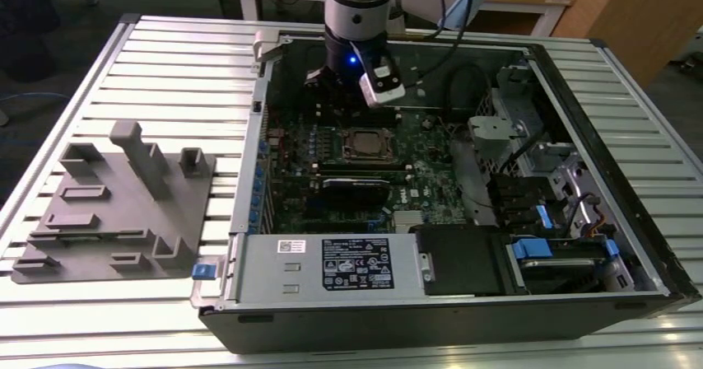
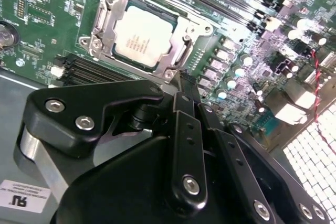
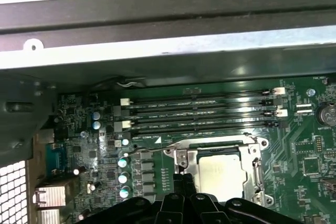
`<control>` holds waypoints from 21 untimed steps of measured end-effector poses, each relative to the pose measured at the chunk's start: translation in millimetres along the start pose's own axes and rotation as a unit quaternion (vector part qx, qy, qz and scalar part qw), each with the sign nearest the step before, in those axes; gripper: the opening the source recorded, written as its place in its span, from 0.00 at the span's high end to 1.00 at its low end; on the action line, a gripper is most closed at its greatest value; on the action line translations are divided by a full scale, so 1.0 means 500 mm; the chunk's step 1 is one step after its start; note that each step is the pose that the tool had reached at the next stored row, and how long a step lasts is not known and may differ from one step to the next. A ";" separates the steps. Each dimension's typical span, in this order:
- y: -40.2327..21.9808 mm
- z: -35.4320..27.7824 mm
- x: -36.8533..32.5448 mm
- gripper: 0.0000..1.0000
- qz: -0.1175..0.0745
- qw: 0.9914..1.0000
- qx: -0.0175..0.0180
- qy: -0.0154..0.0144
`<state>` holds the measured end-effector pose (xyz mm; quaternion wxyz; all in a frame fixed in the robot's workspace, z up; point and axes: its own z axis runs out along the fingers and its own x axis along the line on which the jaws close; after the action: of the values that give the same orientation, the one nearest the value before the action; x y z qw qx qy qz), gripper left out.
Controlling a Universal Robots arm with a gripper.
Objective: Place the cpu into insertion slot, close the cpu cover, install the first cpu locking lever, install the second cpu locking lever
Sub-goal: 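Install the first cpu locking lever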
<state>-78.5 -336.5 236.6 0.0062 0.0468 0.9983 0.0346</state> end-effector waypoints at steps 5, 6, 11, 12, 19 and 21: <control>-0.001 0.000 0.004 0.89 0.000 1.000 0.000 0.000; -0.001 0.000 0.005 0.89 0.000 1.000 0.000 0.000; -0.001 0.000 0.008 0.89 0.000 1.000 0.000 0.000; -0.001 0.000 0.008 0.89 0.000 1.000 0.000 0.000; -0.002 0.000 0.018 0.89 0.000 1.000 0.000 0.000; -0.002 0.000 0.018 0.89 0.000 1.000 0.000 0.000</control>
<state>-87.4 -336.6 236.7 0.0061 0.0467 0.9983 0.0346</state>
